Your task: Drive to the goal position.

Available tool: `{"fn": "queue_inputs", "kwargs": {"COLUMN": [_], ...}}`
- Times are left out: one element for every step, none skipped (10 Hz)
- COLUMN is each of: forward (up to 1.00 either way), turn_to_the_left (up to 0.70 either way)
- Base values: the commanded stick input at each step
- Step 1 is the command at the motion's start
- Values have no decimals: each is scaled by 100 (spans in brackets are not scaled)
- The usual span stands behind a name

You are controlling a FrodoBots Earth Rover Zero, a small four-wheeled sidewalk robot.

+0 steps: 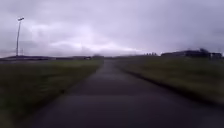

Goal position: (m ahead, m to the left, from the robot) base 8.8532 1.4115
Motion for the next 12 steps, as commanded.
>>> {"fn": "queue_inputs", "kwargs": {"forward": [100,100,100,100,100,100,100,100,100,100,100,100], "turn_to_the_left": [0,0,0,0,0,-2,-2,-2,-1,0,-2,-2]}}
